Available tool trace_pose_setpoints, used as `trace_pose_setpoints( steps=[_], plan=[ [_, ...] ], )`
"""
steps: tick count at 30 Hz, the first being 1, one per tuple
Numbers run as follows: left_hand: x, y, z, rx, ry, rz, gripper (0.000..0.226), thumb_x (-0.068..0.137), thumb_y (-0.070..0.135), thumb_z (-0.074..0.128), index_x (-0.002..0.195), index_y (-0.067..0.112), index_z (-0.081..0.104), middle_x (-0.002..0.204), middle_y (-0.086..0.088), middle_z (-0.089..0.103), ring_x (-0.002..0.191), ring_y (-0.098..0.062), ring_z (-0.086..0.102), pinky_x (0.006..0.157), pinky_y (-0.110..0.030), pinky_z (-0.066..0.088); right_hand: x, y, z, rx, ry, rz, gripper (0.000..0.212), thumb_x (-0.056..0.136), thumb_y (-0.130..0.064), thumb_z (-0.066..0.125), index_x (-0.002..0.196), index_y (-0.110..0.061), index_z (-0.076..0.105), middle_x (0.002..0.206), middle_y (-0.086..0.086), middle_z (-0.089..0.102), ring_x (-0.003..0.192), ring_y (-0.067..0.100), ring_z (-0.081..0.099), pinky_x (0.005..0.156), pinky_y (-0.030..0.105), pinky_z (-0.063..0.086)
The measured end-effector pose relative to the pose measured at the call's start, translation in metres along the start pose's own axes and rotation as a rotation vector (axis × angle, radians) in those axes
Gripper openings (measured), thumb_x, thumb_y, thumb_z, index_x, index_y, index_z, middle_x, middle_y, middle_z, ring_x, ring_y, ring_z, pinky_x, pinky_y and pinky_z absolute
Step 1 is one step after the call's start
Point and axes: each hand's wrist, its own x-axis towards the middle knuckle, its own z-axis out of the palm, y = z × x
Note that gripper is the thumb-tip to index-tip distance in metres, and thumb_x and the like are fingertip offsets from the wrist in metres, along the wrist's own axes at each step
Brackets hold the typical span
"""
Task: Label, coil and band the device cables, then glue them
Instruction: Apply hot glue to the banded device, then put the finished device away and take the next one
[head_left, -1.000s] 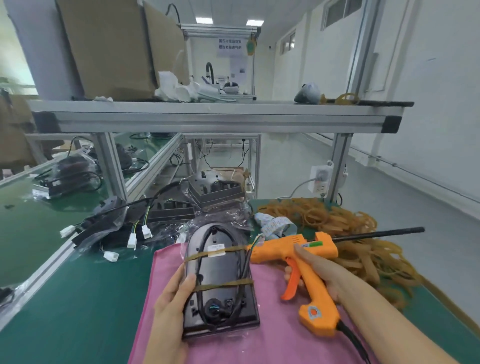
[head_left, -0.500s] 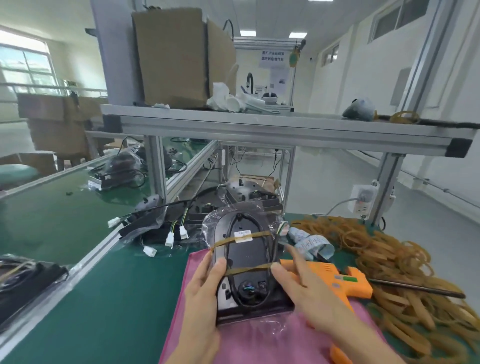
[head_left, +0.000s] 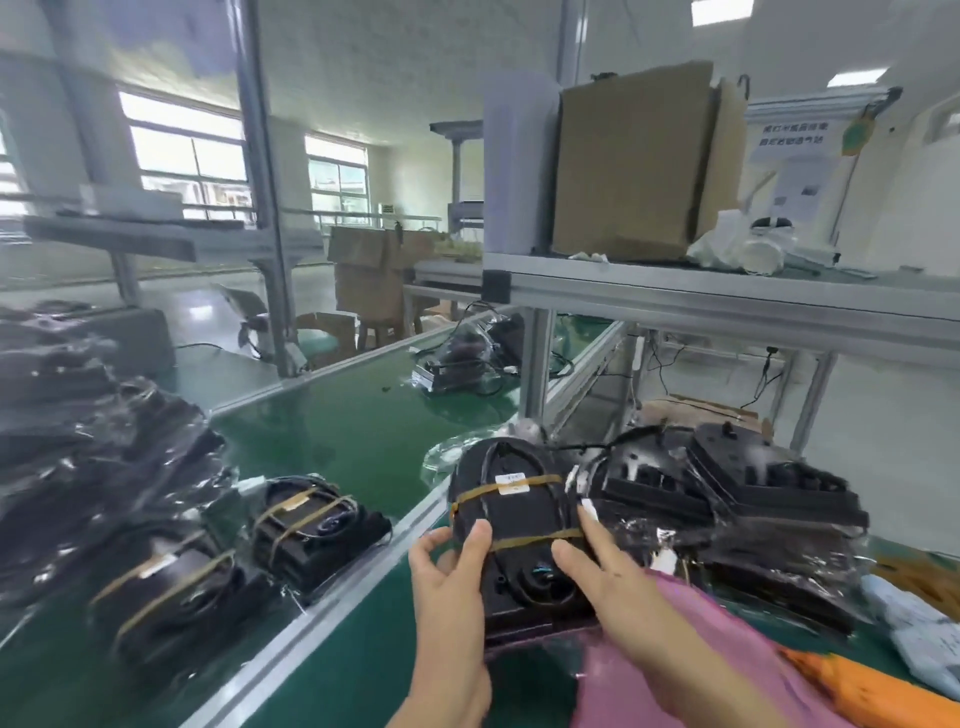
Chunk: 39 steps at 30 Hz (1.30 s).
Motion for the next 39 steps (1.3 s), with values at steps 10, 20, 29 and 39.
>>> trace_pose_setpoints(
  steps=[10,20,29,39],
  plan=[
    [0.094,0.069,-0.070,-0.013,0.304,0.206,0.039,0.092,0.009,0.062,0.124,0.014,0.040,0.115,-0.014,0.062,0.101,-0.030,0.063,0.091,-0.051,0.051,0.114,-0.036,0.132,-0.041,-0.107,-0.160,0.046,0.100,-0.039,0.045,0.142,-0.019,0.039,0.132,-0.003,0.050,0.111,0.008,0.047,0.092,0.021,0.035],
    [0.151,0.072,-0.117,0.331,0.634,0.074,0.056,0.097,0.039,0.050,0.141,0.014,0.027,0.136,-0.022,0.045,0.123,-0.039,0.041,0.106,-0.049,0.034,0.152,-0.028,0.195,-0.133,-0.226,-0.210,0.037,0.102,-0.026,0.046,0.137,-0.015,0.050,0.134,0.001,0.054,0.120,0.012,0.049,0.100,0.021,0.036],
    [0.174,0.059,-0.123,0.379,0.641,-0.019,0.061,0.100,0.032,0.044,0.149,0.004,0.020,0.153,-0.024,0.027,0.138,-0.042,0.029,0.112,-0.056,0.026,0.158,-0.021,0.199,-0.399,-0.220,-0.317,0.040,0.104,-0.022,0.036,0.142,-0.011,0.043,0.143,0.005,0.045,0.132,0.024,0.039,0.111,0.032,0.028],
    [0.116,0.052,-0.068,0.853,0.504,0.553,0.049,0.098,0.018,0.044,0.146,0.008,0.036,0.157,-0.009,0.024,0.143,-0.033,0.016,0.114,-0.057,0.011,0.120,-0.019,0.123,-0.635,-0.132,-0.305,0.049,0.105,-0.034,0.027,0.152,-0.027,0.023,0.158,-0.011,0.023,0.145,0.010,0.016,0.119,0.048,0.002]
  ],
)
